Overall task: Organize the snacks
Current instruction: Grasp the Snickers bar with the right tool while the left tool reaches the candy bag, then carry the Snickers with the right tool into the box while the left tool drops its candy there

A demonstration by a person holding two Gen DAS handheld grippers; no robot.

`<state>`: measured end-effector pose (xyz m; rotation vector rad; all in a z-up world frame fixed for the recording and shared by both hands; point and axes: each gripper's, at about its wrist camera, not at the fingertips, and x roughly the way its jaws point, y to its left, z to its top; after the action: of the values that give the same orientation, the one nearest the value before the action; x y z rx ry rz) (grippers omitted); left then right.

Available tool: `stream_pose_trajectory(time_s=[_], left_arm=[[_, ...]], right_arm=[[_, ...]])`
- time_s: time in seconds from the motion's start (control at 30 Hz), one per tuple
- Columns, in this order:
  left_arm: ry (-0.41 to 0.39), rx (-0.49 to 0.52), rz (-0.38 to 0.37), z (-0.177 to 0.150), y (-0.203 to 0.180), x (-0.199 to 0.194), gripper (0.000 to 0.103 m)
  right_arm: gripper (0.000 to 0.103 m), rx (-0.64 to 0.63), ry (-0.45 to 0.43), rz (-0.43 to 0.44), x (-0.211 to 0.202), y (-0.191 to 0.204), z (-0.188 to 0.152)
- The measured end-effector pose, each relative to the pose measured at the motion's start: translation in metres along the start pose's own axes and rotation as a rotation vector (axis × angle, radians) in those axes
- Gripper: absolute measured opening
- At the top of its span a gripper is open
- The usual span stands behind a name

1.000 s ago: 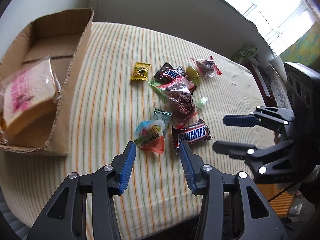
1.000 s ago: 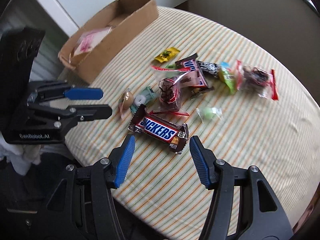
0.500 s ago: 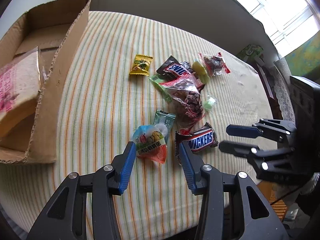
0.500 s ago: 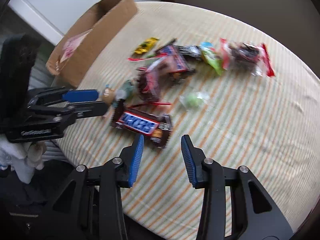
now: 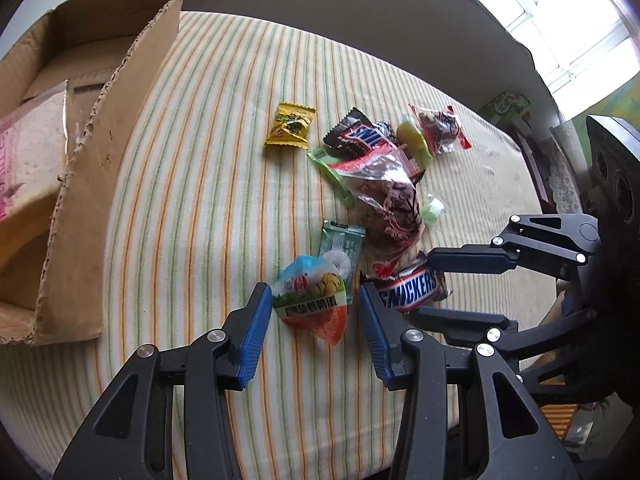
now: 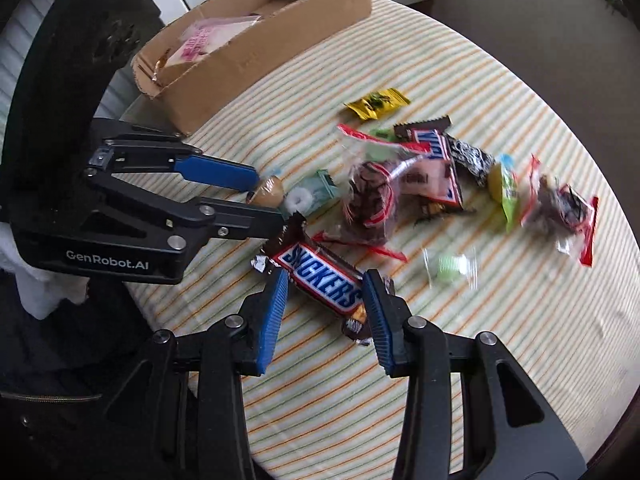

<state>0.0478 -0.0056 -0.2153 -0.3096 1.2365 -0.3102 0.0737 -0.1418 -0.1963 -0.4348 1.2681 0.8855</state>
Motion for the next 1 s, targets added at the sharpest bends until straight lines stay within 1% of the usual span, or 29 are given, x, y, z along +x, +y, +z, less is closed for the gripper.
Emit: stream_pose_trajectory(time_s=[0.1, 0.17, 0.23, 0.27, 0.33, 0.5, 0.6, 0.63, 0.7, 0.73, 0.83, 1.0], left_arm=[[-0.002, 0.007, 0.012, 0.001, -0.003, 0.001, 0.044], [0.000, 0.049, 0.024, -0.001, -0.007, 0.002, 0.044], [0.002, 0.066, 0.018, -0.002, -0.008, 0.002, 0.044], [0.003, 0.069, 0.010, -0.003, -0.006, 0.001, 0.043], [0.001, 0.067, 0.018, -0.004, -0.004, 0.001, 0.036], [0.000, 0.063, 0.008, -0.003, 0.000, 0.000, 0.035], [-0.008, 0.065, 0.014, -0.004, 0.001, -0.001, 0.035], [-0.012, 0.063, 0.017, -0.004, 0.001, -0.002, 0.034], [-0.016, 0.057, 0.015, -0.005, 0.001, -0.002, 0.034], [-0.018, 0.049, 0.011, -0.006, 0.002, -0.003, 0.034], [-0.023, 0.036, -0.003, -0.007, 0.003, -0.007, 0.027], [-0.027, 0.033, -0.012, -0.009, 0.004, -0.009, 0.023]], right_arm=[[0.041, -0.027, 0.007, -0.024, 0.004, 0.003, 0.007], [0.041, -0.058, 0.015, -0.010, 0.006, 0.008, 0.011], [0.041, -0.096, 0.026, -0.008, 0.009, 0.016, 0.014], [0.041, -0.109, 0.031, -0.013, 0.010, 0.018, 0.015], [0.041, -0.114, 0.043, -0.014, 0.017, 0.022, 0.016], [0.041, -0.155, 0.081, 0.001, 0.026, 0.030, 0.023], [0.039, -0.176, 0.096, -0.038, 0.035, 0.036, 0.024], [0.034, -0.169, 0.087, -0.051, 0.035, 0.035, 0.026], [0.031, -0.120, 0.073, -0.035, 0.033, 0.031, 0.030], [0.030, -0.098, 0.065, -0.024, 0.032, 0.030, 0.026], [0.030, -0.055, 0.046, -0.028, 0.028, 0.024, 0.026], [0.030, 0.034, 0.013, -0.012, 0.022, 0.014, 0.015]])
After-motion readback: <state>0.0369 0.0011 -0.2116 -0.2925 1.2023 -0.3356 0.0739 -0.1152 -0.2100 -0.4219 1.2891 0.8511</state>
